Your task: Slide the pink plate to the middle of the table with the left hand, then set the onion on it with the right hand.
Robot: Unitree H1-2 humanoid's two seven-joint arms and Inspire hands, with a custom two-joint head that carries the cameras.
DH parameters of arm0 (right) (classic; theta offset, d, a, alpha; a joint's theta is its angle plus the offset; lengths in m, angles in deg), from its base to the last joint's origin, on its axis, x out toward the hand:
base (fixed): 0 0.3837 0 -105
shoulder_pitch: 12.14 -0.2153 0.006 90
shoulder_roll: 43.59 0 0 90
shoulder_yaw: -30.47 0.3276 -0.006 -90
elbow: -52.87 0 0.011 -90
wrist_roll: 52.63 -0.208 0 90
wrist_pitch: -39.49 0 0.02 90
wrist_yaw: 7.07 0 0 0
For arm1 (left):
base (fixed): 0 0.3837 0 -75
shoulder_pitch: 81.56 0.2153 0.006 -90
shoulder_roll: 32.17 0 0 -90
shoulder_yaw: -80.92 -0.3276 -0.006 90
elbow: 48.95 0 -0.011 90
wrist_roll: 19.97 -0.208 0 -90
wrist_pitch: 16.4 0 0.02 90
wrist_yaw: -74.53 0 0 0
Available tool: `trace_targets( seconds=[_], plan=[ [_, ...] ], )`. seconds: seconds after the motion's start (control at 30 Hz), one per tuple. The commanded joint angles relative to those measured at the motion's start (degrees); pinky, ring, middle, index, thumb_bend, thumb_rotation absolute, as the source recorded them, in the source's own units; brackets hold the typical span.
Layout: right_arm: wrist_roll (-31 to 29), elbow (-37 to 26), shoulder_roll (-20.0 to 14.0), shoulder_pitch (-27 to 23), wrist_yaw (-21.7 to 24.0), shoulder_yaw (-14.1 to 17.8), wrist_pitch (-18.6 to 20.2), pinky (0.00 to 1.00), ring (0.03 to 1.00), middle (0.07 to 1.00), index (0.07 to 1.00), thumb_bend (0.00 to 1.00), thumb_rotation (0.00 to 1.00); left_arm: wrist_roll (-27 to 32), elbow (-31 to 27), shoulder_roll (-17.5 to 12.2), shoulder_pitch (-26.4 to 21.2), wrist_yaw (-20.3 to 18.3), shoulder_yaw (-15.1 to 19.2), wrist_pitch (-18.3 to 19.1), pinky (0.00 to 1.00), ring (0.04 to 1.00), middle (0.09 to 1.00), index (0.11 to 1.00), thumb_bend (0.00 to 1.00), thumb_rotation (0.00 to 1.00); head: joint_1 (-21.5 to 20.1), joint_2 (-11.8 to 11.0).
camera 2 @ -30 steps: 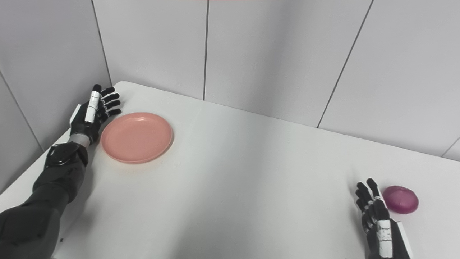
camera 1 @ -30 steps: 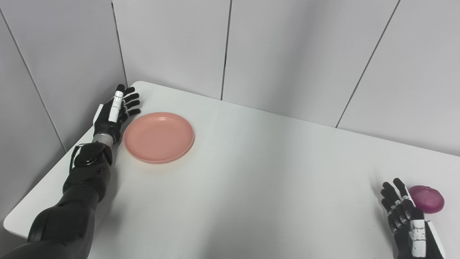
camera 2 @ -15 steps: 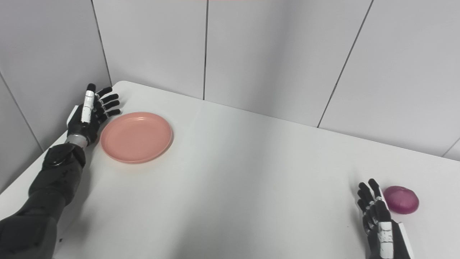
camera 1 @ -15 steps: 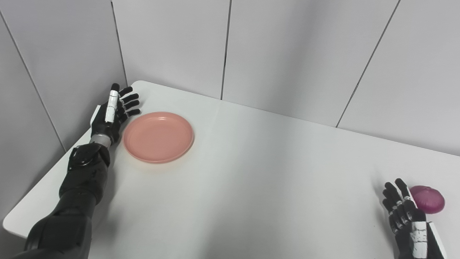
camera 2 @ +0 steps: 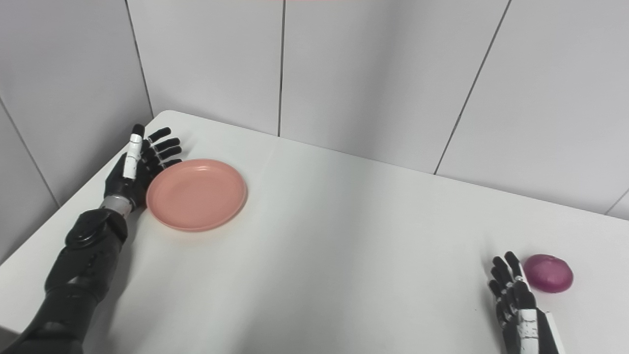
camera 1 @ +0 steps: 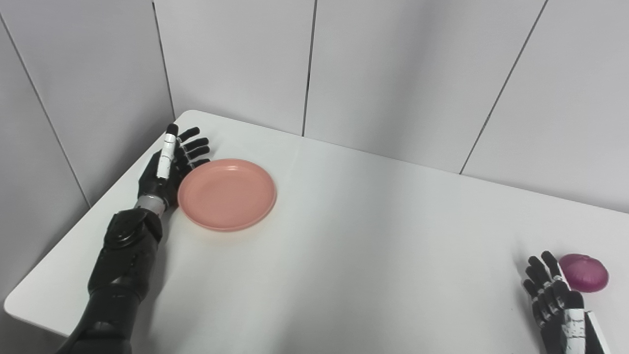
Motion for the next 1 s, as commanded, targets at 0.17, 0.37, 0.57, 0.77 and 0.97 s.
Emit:
trace_targets(
  seconds=[0.17,0.37,0.57,0.77,0.97],
  plan=[
    [-0.8,0.6,2.9,4.7,-0.4,-1.4,2.8,1.0,1.0,0.976,1.0,0.94,0.95,-0.3,-8.3,2.7,1.7,0.7,-2.1,3.6,0.68,0.787,0.786,0.772,0.85,0.91,-0.5,0.8],
    [-0.4,-1.5,3.3,5.2,-1.2,-2.0,3.9,1.0,1.0,0.99,1.0,0.9,0.98,-0.1,-11.3,6.1,3.1,1.5,-3.3,5.1,0.74,0.815,0.797,0.764,0.78,0.93,-1.0,1.6],
    [-0.8,-2.7,4.1,5.2,-1.9,-2.3,4.4,1.0,1.0,0.998,1.0,0.87,0.99,-0.3,-13.3,9.0,4.1,2.1,-4.4,6.3,0.74,0.811,0.795,0.766,0.77,0.92,-1.3,2.0],
    [-0.5,-3.1,4.9,4.9,-2.5,-2.5,4.9,1.0,1.0,1.0,1.0,0.88,0.99,-1.8,-15.1,12.1,6.1,3.5,-6.7,7.0,0.74,0.816,0.8,0.771,0.81,0.92,-1.8,2.3],
    [-0.2,-3.2,5.4,4.8,-2.6,-3.1,4.2,1.0,1.0,0.997,1.0,0.86,1.0,-2.9,-15.4,14.8,8.4,3.7,-8.8,7.2,0.74,0.815,0.801,0.774,0.79,0.93,-3.0,2.7]
  ],
)
